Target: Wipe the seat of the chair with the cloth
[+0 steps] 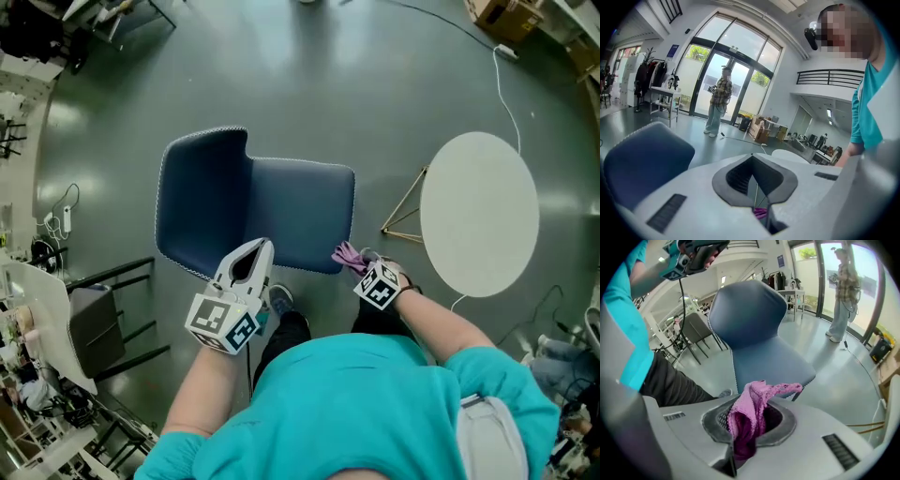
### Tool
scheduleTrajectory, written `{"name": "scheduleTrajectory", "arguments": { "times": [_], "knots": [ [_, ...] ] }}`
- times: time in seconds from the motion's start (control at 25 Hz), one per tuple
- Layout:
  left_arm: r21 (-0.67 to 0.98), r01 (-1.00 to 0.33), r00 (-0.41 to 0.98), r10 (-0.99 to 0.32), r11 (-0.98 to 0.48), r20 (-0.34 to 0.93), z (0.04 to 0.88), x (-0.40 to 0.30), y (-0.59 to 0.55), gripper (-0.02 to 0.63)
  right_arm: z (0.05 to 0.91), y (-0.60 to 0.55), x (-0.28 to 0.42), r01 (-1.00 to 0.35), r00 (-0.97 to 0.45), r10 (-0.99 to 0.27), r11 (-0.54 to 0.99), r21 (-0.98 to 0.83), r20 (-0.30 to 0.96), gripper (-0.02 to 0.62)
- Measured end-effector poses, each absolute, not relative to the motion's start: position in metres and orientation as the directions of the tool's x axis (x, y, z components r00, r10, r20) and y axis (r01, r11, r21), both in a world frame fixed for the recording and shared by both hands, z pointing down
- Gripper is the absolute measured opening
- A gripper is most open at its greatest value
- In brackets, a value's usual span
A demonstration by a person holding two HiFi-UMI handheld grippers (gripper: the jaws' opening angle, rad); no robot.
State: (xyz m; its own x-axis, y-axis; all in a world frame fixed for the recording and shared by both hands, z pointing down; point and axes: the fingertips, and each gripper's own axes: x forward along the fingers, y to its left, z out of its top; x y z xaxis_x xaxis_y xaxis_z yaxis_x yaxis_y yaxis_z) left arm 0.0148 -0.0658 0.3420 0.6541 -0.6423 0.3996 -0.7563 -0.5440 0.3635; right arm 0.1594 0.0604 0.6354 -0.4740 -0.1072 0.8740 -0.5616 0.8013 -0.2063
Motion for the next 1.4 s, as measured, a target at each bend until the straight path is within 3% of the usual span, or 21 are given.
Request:
{"name": "scheduleTrajectory", "arguments": {
  "times": [0.44,0.92,1.4],
  "knots": [
    [0.275,-0.751,0.661,-0.680,-0.601,0.317,0.188,0.050,-0.081,0.003,0.407,-0.024,0.200,-0.670,-0.625,-0.330,0.692,-0.269,0.707,0.052],
    [0.191,-0.701,0.712,-0.691,-0.687,0.128,0.032,0.053,-0.064,0.003,0.157,-0.055,0.202,-0.663,-0.736,-0.529,0.692,-0.286,0.423,0.052],
    [0.164,-0.696,0.712,-0.701,-0.699,0.039,-0.013,0.045,-0.049,0.003,0.046,-0.050,0.194,-0.585,-0.809,-0.564,0.748,-0.312,0.165,0.051]
  ]
}}
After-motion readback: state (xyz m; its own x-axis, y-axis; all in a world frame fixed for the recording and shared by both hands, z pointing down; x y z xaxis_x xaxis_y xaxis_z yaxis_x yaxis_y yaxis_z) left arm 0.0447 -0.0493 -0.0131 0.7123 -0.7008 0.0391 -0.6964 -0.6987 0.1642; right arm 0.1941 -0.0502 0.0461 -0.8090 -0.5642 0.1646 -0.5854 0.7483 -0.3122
